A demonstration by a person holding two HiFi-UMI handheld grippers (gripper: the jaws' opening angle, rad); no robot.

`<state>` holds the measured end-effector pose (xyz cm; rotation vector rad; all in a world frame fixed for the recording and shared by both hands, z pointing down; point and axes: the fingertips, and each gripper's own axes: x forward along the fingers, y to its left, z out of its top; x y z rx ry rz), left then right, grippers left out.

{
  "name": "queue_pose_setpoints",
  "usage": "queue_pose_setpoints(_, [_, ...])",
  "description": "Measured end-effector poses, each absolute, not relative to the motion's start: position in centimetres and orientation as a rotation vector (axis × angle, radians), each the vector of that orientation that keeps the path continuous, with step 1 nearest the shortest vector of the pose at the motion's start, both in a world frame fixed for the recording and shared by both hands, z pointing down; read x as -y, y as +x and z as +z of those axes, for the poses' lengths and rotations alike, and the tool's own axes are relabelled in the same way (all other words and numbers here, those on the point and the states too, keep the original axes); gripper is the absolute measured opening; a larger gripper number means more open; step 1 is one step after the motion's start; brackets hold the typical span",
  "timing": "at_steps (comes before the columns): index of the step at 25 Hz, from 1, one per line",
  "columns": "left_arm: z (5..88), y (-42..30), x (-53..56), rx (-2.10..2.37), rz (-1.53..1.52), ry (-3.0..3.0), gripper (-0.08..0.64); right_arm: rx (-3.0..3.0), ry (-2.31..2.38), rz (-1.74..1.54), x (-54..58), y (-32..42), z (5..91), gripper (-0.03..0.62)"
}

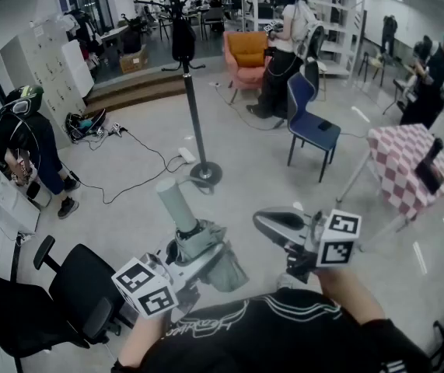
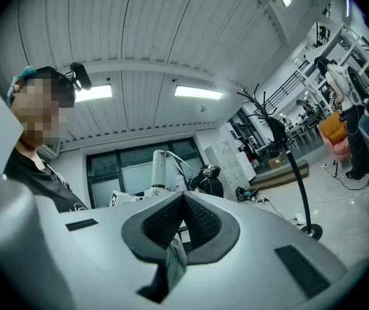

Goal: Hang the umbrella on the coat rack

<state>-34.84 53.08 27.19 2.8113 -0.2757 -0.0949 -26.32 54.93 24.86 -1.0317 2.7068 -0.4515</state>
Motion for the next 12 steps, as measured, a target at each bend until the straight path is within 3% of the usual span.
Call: queue_pose_setpoints(12, [27.19, -34.7, -53.36, 0.265, -0.106, 2.822, 0.259, -2.714, -1.079, -0.447, -55.15, -26.37, 25.24, 0.011])
